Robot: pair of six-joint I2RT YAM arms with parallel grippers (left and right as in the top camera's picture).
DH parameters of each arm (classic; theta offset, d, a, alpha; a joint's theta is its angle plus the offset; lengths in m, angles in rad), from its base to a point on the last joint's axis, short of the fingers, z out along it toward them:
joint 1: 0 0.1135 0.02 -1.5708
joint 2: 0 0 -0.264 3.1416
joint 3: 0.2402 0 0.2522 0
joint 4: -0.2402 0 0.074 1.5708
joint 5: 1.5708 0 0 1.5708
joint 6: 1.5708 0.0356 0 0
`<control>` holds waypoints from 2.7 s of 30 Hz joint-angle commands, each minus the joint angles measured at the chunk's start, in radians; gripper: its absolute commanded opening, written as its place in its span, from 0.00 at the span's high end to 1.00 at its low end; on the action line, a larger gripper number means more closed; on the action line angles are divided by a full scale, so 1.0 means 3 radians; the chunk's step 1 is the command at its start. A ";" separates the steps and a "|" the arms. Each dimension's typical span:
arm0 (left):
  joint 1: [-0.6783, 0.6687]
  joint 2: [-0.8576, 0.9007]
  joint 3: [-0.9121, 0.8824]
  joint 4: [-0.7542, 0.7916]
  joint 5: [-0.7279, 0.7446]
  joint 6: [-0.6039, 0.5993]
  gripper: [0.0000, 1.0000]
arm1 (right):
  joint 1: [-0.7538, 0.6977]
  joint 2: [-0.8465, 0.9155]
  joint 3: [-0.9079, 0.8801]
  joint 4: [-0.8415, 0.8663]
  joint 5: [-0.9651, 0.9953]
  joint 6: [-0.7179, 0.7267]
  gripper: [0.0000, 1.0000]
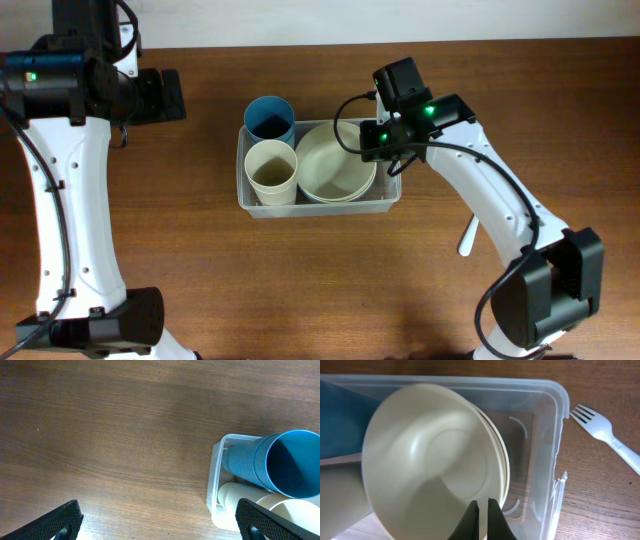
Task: Pack container
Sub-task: 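Lower the cream bowl into the nested bowls and open the right gripper, then move the right gripper right to the white fork and grasp it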
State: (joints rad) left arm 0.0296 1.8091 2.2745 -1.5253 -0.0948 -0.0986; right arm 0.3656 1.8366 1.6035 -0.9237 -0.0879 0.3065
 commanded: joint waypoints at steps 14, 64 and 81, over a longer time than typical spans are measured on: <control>0.0014 -0.0006 -0.0004 -0.0001 -0.0033 -0.0020 0.00 | 0.0018 0.0298 0.0038 -0.0014 0.0126 -0.0004 0.96; 0.0014 -0.0006 -0.0004 -0.0001 -0.0033 -0.0020 0.00 | -0.1217 0.0622 0.0931 -0.0963 0.0337 -0.1363 0.30; 0.0014 -0.0006 -0.0004 -0.0001 -0.0033 -0.0020 0.00 | -0.1217 0.1288 0.0931 -0.0553 -0.0203 -0.2574 0.15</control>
State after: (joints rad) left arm 0.0296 1.8091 2.2745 -1.5253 -0.0948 -0.0986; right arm -0.0021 2.1975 1.8832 -1.1007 -0.0570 -0.3450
